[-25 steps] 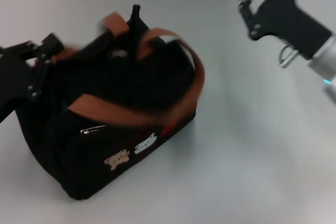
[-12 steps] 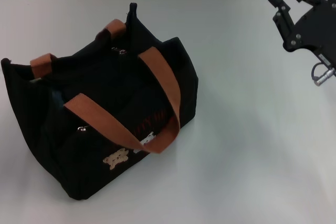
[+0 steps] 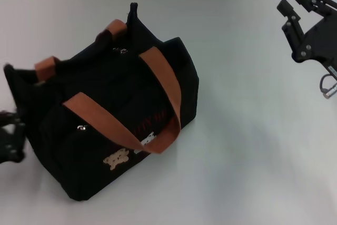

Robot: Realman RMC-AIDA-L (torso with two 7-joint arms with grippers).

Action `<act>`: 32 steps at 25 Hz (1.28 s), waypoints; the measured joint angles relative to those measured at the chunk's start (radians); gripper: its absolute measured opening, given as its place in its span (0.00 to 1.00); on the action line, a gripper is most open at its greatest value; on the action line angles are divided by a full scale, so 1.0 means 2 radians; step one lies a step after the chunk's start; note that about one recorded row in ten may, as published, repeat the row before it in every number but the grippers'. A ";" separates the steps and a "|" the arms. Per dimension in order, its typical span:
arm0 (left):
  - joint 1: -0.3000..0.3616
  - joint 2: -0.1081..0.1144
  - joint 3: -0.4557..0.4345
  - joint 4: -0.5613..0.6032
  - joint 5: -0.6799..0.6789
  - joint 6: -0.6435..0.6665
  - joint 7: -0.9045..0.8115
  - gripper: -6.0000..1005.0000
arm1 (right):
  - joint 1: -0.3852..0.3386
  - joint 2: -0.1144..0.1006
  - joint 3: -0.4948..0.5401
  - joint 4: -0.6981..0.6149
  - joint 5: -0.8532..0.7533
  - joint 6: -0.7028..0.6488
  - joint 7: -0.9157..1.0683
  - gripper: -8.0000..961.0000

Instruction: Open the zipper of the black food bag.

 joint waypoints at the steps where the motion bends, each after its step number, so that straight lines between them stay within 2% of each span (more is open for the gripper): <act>1: 0.000 0.000 0.000 0.000 0.000 0.000 0.000 0.01 | -0.002 0.000 0.000 0.002 0.000 -0.002 0.000 0.33; 3: -0.031 -0.010 0.000 -0.020 0.005 -0.019 0.003 0.01 | -0.005 0.000 0.000 0.010 0.000 -0.007 0.003 0.35; 6: -0.072 -0.012 -0.003 -0.063 0.003 -0.035 0.014 0.01 | -0.014 -0.001 0.000 0.016 0.000 -0.018 0.026 0.37; 7: -0.109 -0.012 -0.008 -0.097 0.000 -0.058 0.030 0.01 | -0.020 -0.001 -0.001 0.016 0.000 -0.024 0.045 0.37; 8: -0.109 -0.012 -0.008 -0.097 0.000 -0.058 0.030 0.01 | -0.020 -0.001 -0.001 0.016 0.000 -0.024 0.045 0.38; 9: -0.125 -0.013 -0.013 -0.111 -0.002 -0.070 0.038 0.01 | -0.022 -0.001 -0.001 0.016 0.000 -0.025 0.053 0.39; 12: -0.184 -0.014 -0.046 -0.162 -0.004 -0.111 0.062 0.01 | -0.033 -0.002 0.000 0.013 0.000 -0.029 0.089 0.41; 16: -0.207 -0.013 -0.050 -0.169 -0.001 -0.116 0.057 0.01 | -0.043 -0.003 -0.001 0.004 -0.001 -0.035 0.114 0.43; 20: -0.194 -0.009 -0.020 -0.127 0.001 -0.087 -0.010 0.01 | -0.055 -0.003 -0.012 -0.042 -0.013 -0.058 0.201 0.46; 22: -0.169 -0.007 0.021 -0.070 0.001 -0.061 -0.072 0.01 | -0.061 -0.005 -0.045 -0.107 -0.056 -0.086 0.279 0.53; 23: -0.169 -0.007 0.021 -0.070 0.001 -0.061 -0.072 0.01 | -0.061 -0.005 -0.045 -0.107 -0.056 -0.086 0.279 0.57; 24: -0.142 -0.005 0.066 -0.013 0.001 -0.036 -0.116 0.01 | -0.061 -0.006 -0.055 -0.124 -0.072 -0.097 0.295 0.60; 26: -0.108 0.000 0.116 0.050 0.001 -0.005 -0.148 0.07 | -0.061 -0.012 -0.082 -0.154 -0.119 -0.125 0.313 0.67; 27: -0.096 0.004 0.133 0.067 0.001 0.010 -0.154 0.10 | -0.055 -0.016 -0.108 -0.169 -0.161 -0.146 0.321 0.87; 28: -0.081 0.012 0.157 0.089 0.002 0.033 -0.162 0.13 | -0.055 -0.016 -0.108 -0.169 -0.161 -0.146 0.321 0.87; 31: -0.066 0.029 0.182 0.104 0.013 0.073 -0.168 0.24 | -0.037 -0.020 -0.136 -0.167 -0.206 -0.155 0.324 0.87; 32: -0.064 0.034 0.184 0.105 0.024 0.087 -0.169 0.28 | -0.027 -0.016 -0.143 -0.164 -0.222 -0.146 0.324 0.87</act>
